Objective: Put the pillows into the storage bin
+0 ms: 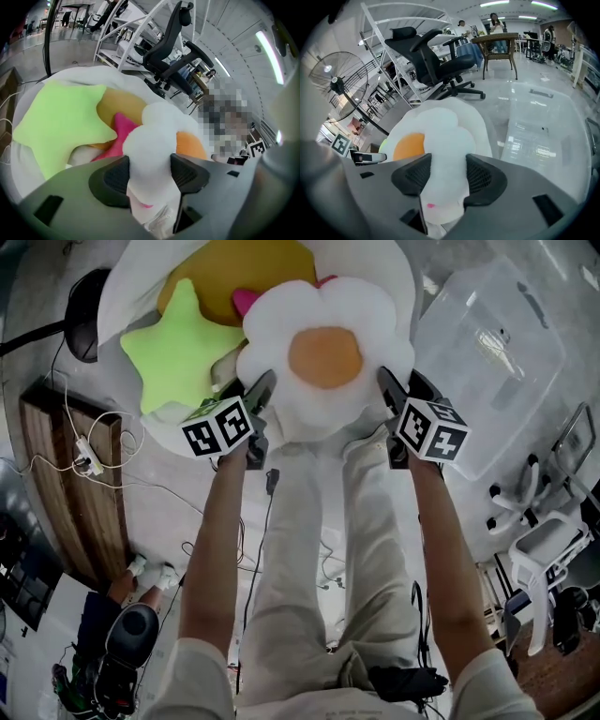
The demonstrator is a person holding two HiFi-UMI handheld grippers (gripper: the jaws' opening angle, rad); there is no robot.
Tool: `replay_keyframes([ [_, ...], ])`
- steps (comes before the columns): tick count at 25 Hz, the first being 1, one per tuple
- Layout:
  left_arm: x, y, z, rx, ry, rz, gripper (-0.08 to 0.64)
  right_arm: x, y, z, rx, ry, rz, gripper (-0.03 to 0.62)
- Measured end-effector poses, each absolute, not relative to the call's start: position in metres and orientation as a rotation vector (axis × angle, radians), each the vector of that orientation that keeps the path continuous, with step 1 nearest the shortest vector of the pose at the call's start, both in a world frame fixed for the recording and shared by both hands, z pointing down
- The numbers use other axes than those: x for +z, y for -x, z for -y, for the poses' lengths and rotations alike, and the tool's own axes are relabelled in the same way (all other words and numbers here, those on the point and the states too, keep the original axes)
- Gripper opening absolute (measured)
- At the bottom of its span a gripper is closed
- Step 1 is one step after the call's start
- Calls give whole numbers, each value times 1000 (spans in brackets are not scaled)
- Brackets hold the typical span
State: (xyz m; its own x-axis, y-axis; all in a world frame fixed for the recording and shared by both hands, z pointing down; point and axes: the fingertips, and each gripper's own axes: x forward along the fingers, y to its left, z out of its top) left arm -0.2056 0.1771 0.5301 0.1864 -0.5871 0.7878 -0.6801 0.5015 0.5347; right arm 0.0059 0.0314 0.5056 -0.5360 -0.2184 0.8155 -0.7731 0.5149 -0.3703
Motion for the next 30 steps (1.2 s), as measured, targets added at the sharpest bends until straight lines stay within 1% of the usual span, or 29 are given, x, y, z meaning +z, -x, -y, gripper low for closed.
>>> replay_keyframes([
  [21, 502, 81, -114, 253, -1302, 1409, 259, 490, -153, -12, 1062, -946, 1994, 227],
  [30, 504, 23, -77, 324, -1373, 1358, 256, 499, -217, 5, 1118, -1043, 1956, 227],
])
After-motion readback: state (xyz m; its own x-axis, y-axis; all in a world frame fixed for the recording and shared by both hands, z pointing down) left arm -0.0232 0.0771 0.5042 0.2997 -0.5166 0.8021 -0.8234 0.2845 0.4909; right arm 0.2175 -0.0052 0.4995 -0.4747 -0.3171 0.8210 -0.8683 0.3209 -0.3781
